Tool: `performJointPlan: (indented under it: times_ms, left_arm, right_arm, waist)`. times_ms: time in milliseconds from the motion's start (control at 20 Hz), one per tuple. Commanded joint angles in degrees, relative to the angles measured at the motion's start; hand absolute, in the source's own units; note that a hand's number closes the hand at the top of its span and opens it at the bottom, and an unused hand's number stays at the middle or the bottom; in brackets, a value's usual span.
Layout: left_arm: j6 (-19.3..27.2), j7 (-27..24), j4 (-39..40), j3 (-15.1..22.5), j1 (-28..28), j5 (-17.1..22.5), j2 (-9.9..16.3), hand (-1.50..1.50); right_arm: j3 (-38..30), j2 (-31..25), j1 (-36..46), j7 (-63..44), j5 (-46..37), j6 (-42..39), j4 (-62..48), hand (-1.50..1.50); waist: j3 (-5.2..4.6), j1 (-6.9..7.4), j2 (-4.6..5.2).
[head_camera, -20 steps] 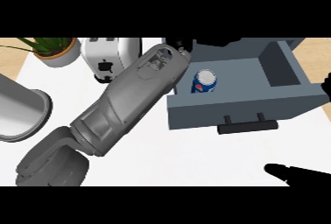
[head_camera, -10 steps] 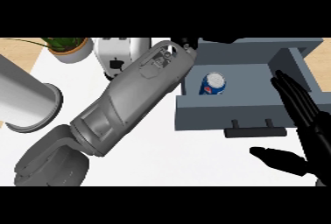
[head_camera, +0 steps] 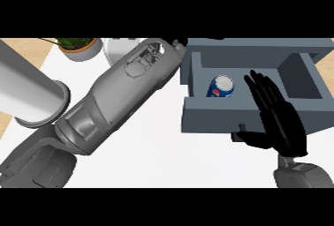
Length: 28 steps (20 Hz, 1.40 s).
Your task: Pick up the can, place it into the drawer and close the drawer
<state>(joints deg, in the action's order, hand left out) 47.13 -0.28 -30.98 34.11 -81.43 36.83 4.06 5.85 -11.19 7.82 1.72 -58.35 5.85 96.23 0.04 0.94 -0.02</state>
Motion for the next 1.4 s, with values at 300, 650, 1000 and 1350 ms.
performJointPlan:
  times_ms: [300,650,1000,1350]
  left_arm:
    - [0.02,7.46,-13.12,1.03,6.43,-3.79,8.79,-1.50]
    - [-1.41,12.13,-21.28,1.92,9.40,-4.25,14.69,-1.50]
    - [-4.41,13.22,-25.92,0.82,13.93,-4.29,19.73,-1.50]
    - [-1.47,15.21,-31.64,2.43,18.21,-6.48,20.09,-1.50]
  right_arm:
    - [-2.84,3.19,7.67,3.45,-4.42,11.55,-20.82,-1.50]
    - [-7.41,1.66,12.69,5.51,-7.00,18.73,-34.20,-1.50]
    - [-11.08,2.31,25.32,3.76,-9.44,23.93,-45.54,-1.50]
    - [-14.64,1.48,36.16,4.35,-10.97,29.98,-59.57,-1.50]
  waist:
    - [-0.01,0.65,-0.13]
    - [0.05,2.85,-0.09]
    - [0.04,3.20,0.50]
    - [0.10,3.92,0.96]
